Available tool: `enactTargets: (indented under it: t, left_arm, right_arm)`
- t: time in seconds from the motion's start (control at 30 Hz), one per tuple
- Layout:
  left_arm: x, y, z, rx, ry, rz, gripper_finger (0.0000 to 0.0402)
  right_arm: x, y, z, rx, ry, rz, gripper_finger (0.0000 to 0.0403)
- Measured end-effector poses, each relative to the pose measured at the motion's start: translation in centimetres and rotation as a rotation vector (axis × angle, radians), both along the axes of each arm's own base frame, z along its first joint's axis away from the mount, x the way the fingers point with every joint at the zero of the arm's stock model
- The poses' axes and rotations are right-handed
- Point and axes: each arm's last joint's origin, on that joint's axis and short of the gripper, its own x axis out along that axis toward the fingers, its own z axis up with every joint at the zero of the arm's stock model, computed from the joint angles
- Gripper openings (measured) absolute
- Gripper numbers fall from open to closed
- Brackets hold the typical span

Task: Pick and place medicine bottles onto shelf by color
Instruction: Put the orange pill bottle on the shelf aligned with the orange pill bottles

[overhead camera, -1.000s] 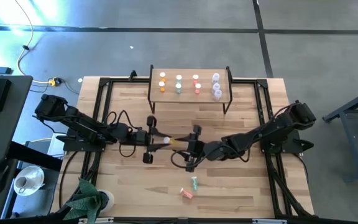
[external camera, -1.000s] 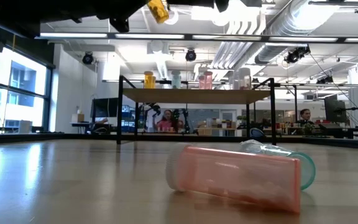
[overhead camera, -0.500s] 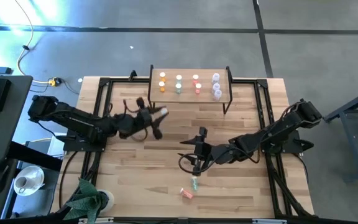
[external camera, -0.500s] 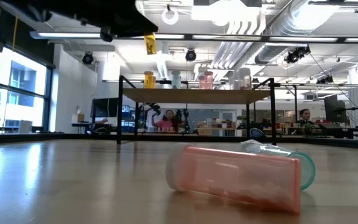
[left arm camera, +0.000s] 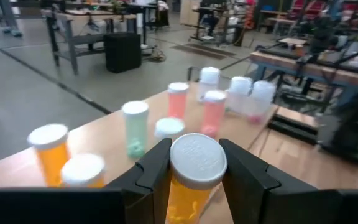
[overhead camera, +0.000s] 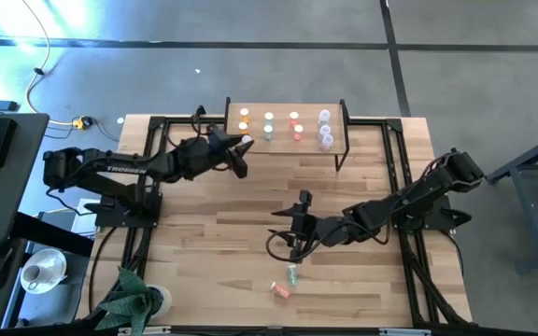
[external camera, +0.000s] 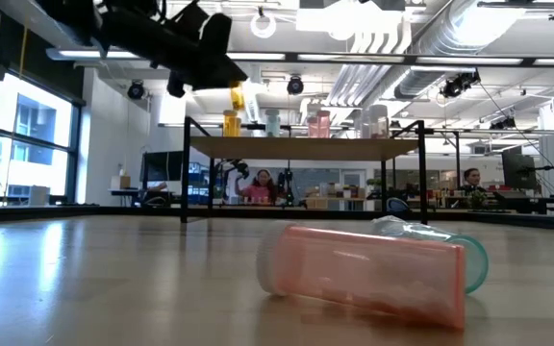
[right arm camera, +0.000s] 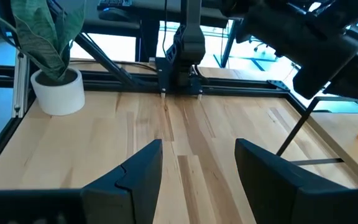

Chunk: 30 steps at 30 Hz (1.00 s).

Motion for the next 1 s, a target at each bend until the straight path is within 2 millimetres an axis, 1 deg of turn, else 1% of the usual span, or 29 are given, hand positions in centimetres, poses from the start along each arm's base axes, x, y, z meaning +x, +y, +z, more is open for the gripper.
enactTargets:
  t: [0.17,0.5,1.0]
  left_arm:
    - [-0.5,0.2,-1.0,-0.004,0.031,0.046,0.0111]
    - [-0.7,0.3,-1.4,-0.004,0.07,0.101,0.0111]
    - [0.0,0.7,-2.9,-0.015,0.122,0.168,0.0111]
  right_arm:
    - [0.0,0.0,-0.1,-0.002,0.005,-0.001,0.0193]
    - [0.0,-0.1,-0.1,-0.002,0.005,-0.002,0.0193]
    - [0.0,-0.1,-0.1,-0.004,0.009,-0.002,0.0193]
